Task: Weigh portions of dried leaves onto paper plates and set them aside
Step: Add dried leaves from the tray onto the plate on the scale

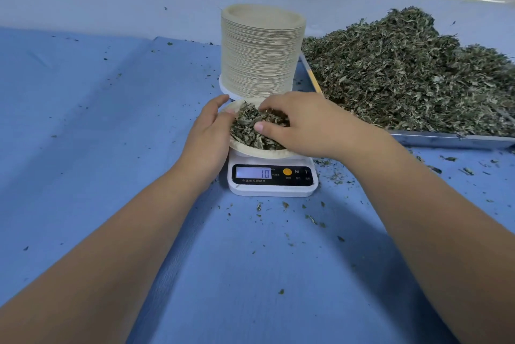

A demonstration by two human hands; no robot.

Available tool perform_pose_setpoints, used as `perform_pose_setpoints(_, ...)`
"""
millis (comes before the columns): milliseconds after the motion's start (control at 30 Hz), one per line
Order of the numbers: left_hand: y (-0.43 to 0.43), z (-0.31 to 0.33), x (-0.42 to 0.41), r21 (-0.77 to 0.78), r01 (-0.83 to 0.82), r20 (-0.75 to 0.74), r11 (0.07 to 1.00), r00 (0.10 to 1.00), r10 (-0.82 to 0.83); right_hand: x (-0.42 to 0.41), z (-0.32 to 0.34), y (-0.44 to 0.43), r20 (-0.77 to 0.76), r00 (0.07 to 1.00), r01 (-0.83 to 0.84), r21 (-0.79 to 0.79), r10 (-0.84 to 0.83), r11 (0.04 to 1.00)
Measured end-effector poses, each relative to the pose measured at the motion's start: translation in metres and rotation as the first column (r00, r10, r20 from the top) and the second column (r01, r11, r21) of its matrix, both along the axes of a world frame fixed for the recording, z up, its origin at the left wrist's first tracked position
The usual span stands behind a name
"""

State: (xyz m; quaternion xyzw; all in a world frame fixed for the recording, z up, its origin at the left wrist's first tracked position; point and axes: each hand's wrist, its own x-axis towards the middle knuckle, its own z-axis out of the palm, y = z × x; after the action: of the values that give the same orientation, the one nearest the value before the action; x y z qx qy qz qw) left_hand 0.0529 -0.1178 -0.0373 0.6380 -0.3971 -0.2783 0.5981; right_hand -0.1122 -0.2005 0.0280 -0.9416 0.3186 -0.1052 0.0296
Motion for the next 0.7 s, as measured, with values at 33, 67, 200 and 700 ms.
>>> perform_pose_setpoints(33, 0.000, 0.000, 0.000, -0.001, -0.001, 0.005, 1.000, 1.000, 0.001, 0.003, -0.001, 0.000, 0.007, 1.000, -0.008, 0.004, 0.008, 1.000)
perform_pose_setpoints(67, 0.000, 0.000, 0.000, -0.002, -0.001, 0.008, 1.000, 1.000, 0.001, 0.005, -0.003, -0.001, 0.034, 0.999, -0.013, 0.007, 0.013, 1.000)
perform_pose_setpoints(200, -0.001, 0.000, 0.000, 0.000, 0.001, 0.007, 1.000, 1.000, -0.001, 0.006, 0.000, -0.004, 0.214, 0.977, 0.001, 0.032, -0.008, 0.999)
perform_pose_setpoints(700, -0.002, 0.000, 0.000, -0.010, -0.002, 0.006, 1.000, 1.000, 0.002, 0.002, 0.010, -0.012, 0.576, 0.810, -0.041, 0.250, -0.114, 0.967)
